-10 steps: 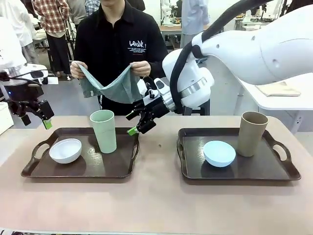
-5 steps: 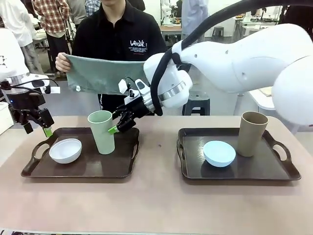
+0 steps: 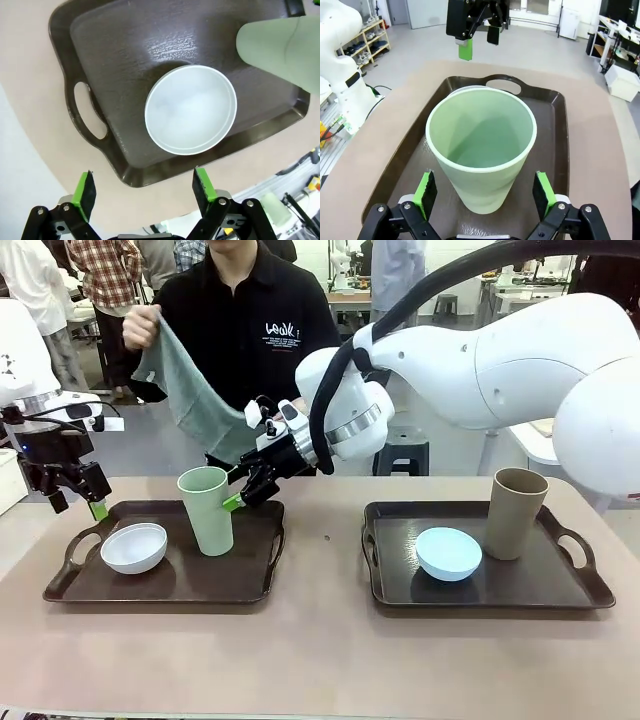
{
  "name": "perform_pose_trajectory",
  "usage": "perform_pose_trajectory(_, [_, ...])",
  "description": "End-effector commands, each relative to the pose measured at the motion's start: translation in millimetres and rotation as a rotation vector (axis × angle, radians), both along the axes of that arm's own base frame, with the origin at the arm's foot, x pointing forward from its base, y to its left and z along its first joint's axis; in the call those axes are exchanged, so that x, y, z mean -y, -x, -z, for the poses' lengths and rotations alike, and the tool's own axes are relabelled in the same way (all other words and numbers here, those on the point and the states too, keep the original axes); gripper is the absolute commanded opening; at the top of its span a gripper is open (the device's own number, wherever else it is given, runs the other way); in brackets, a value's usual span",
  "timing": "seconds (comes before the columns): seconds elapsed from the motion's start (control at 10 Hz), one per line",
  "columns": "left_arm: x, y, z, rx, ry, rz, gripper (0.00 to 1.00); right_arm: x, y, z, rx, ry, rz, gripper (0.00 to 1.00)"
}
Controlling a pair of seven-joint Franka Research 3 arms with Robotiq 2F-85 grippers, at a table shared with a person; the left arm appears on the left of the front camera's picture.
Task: Set up a tray with a mat and arrange the tableware.
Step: Pick up the Picnic Bowl and Reusable plastic cup from the Handle tray in front of the human's position and hold them in the air.
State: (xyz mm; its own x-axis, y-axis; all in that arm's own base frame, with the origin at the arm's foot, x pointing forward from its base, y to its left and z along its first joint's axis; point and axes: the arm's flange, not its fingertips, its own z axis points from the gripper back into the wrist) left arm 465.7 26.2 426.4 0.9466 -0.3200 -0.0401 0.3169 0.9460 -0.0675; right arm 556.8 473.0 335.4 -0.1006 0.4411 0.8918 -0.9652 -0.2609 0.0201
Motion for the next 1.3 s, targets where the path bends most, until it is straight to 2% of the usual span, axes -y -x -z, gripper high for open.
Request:
perform_pose_trajectory(0.0, [3, -4, 12, -0.018, 0.022, -0.021, 1.00, -1, 0, 0, 0.000, 0.001, -0.001, 1.00])
perform_pose_trajectory(0.1, [6, -8, 20, -0.051, 0.063, -0.036, 1.00, -8, -2, 6, -0.005, 0.026, 0.005, 1.00])
perform_pose_trajectory(0.3, [8, -13, 35, -0.065, 0.072, -0.057, 1.00, -17, -3, 10, -0.015, 0.053, 0.008, 1.00])
perform_pose_trajectory(0.8, [-7, -36, 71, -0.023, 0.020, -0.147, 1.00, -33, -6, 23, -0.025, 0.057, -0.017, 1.00])
perform_pose_trajectory(1.2, [-9, -41, 86, -0.050, 0.022, -0.132, 1.00, -53, -8, 35, -0.034, 0.075, -0.041, 1.00])
